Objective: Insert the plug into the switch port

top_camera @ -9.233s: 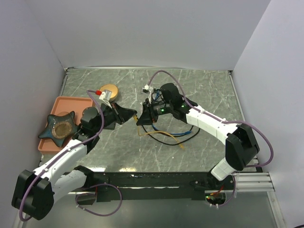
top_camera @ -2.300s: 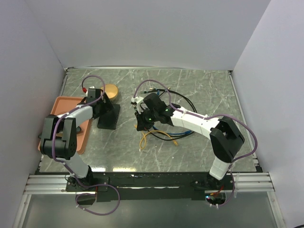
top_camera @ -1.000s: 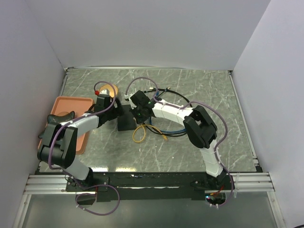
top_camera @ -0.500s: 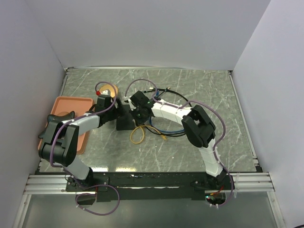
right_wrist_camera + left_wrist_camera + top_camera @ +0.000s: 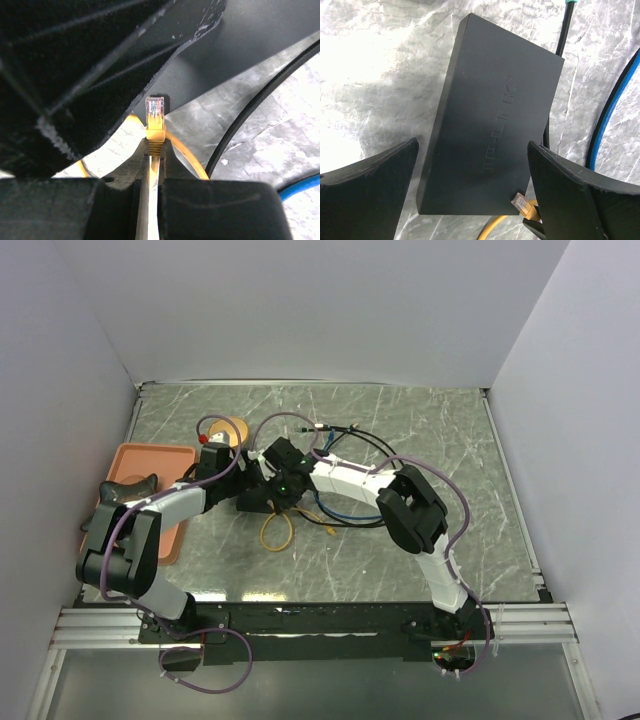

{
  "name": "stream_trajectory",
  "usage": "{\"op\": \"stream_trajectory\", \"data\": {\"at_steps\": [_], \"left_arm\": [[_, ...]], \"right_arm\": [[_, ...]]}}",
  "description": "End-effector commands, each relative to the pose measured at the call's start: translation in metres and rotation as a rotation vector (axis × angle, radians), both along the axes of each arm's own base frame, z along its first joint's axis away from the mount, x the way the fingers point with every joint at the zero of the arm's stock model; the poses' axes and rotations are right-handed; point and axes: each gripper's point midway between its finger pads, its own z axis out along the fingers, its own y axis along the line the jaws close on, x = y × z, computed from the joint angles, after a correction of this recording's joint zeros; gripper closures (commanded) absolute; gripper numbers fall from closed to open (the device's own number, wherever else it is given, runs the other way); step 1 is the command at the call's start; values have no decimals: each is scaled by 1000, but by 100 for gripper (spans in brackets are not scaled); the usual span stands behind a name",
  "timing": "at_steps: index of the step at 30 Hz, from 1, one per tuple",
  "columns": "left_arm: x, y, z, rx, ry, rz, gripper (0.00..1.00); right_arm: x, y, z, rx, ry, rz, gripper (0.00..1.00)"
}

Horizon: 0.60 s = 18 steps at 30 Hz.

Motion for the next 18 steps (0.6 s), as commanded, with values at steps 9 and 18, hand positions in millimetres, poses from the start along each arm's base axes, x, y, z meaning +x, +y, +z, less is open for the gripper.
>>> {"op": "stream_trajectory", "data": {"at_steps": [9,18], "left_arm": [[8,8,24,8,-66,15,2],[11,8,16,21,-46,6,3]], "right_arm": [[18,-36,23,117,-32,-62,100],[39,-41,15,74,5,-122,100]]}}
